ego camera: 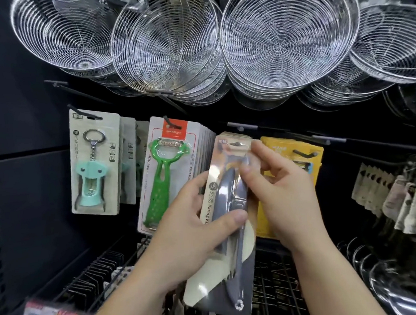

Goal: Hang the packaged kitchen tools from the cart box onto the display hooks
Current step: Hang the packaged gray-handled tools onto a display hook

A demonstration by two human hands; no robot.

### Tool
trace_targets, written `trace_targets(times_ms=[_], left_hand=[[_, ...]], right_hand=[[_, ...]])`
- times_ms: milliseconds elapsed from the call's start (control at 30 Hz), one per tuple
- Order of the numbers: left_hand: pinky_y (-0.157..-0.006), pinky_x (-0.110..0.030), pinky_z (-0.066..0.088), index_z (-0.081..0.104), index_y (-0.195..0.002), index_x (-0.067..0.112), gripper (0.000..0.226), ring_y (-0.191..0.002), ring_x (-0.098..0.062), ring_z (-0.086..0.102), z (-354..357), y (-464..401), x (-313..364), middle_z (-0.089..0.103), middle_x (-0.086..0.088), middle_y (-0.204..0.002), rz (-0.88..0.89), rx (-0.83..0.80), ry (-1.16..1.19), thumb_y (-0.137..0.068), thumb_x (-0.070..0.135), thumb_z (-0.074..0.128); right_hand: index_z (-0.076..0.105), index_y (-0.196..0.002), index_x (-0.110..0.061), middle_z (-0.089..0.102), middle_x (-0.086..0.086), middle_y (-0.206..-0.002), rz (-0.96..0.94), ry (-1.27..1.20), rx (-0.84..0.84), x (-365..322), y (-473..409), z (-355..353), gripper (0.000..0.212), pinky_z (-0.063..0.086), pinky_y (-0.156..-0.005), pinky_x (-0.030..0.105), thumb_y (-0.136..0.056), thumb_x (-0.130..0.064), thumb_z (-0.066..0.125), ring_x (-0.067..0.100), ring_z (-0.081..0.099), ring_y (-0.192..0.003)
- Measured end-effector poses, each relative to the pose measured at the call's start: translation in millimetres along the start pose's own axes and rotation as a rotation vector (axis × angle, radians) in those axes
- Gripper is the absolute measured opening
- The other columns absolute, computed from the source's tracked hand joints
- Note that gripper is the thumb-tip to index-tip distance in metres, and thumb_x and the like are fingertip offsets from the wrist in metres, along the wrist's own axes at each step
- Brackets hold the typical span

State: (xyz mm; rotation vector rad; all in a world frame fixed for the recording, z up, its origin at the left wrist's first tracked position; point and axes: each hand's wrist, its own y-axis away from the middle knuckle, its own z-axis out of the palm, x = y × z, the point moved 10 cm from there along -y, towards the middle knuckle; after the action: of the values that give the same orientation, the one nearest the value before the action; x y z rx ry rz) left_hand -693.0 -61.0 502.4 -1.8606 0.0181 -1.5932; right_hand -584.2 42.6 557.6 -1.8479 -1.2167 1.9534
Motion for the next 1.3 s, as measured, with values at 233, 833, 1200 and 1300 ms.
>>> trace_targets(times_ms=[233,833,1200,1300], left_hand=[[-0.100,-0.032,0.050,0.064,-0.096,0.067,0.046,-0.113,0.007,0.064,-3.1,0.5,15.9,0.069,0.033,-0.113,0.054,-0.018,0.038,-0.067,0.039,0.087],[-0.094,-0.028,0.051,0.039,-0.141,0.042,0.069,-0.103,-0.002,0.065,-15.3,-29.5,-58.2,0.065,0.024,-0.108,-0.054,0.076,-0.396,-0.084,0.036,0.077],[-0.114,-0.031,0.026,0.003,-0.160,0.030,0.095,-0.141,-0.022,0.030,1.3,-2.6,-105.9,0.032,-0.004,-0.152,0.013,-0.036,-0.720,-0.091,0.033,0.068],[-0.117,-0.034,0.023,0.015,-0.159,0.028,0.084,-0.142,-0.023,0.027,10.8,15.9,-138.8,0.030,-0.002,-0.152,-0.065,-0.137,-0.782,-0.092,0.038,0.066]], right_hand=[[0.057,-0.137,-0.020,0.071,-0.013,-0.110,0.055,-0.051,-0.005,1.7,-4.9,1.3,0.052,0.055,-0.076,0.016,-0.088,-0.020,0.073,-0.006,0.068,-0.096],[0.045,-0.145,-0.030,0.062,-0.011,-0.128,-0.053,0.479,0.079,12.8,-16.0,11.4,0.056,0.034,-0.070,-0.005,-0.094,-0.025,0.065,-0.007,0.053,-0.096],[0.044,-0.145,-0.029,0.053,-0.007,-0.123,-0.090,0.742,0.162,34.7,13.6,17.6,0.051,0.046,-0.087,0.025,-0.097,-0.026,0.060,0.009,0.055,-0.106],[0.048,-0.142,-0.026,0.054,-0.006,-0.117,-0.010,0.807,0.167,67.7,50.2,6.1,0.048,0.052,-0.079,0.033,-0.096,-0.029,0.061,0.017,0.062,-0.093]])
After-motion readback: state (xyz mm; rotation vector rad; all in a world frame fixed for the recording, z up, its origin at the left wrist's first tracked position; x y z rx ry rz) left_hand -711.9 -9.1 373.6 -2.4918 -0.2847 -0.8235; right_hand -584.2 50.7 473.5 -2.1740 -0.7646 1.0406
